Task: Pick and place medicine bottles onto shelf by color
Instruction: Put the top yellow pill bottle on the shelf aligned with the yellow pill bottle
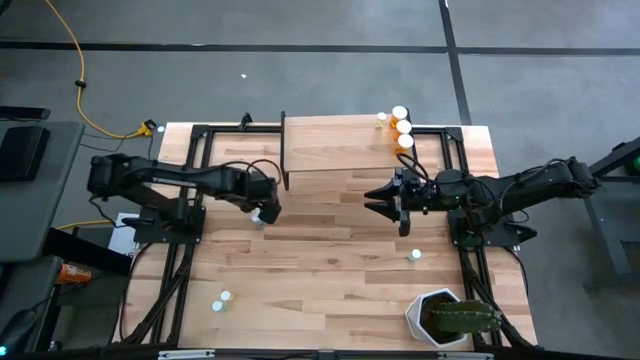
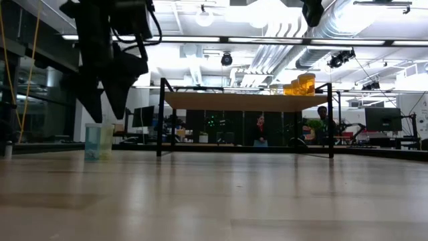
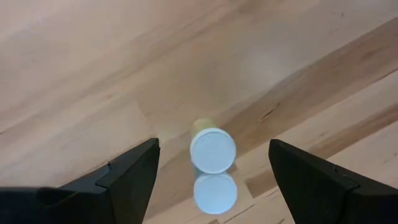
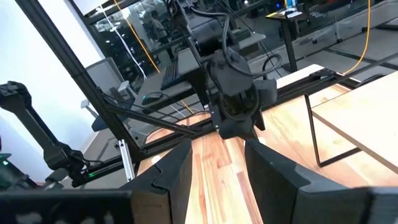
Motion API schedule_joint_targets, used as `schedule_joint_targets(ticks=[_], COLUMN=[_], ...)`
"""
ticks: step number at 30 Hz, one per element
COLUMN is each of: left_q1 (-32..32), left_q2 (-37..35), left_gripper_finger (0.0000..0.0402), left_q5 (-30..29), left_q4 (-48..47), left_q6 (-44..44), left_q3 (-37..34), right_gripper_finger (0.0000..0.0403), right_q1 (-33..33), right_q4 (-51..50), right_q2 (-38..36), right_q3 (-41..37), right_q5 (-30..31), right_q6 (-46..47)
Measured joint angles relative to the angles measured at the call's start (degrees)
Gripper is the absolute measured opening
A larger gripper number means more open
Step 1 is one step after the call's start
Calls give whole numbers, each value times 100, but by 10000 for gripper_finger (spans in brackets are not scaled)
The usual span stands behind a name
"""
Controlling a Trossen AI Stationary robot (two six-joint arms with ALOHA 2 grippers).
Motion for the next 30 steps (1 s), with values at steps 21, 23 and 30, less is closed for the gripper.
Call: schedule_joint_targets(ticks=[21,23,30], left_q1=[208,208,208], left_q2=[601,601,601], left_gripper_finger=[205,190,134], left_q5=[332,304,293], left_q4=[310,307,303], left_q6=[49,49,136], left_q3=[0,0,0], right_gripper_finger=[138,138,138], right_q1=[0,0,0], right_q4=[-212,-226,-225], right_q2=[2,2,2], right_q3=[4,4,4], right_q5=[107,162,177], right_q6=[315,363,363])
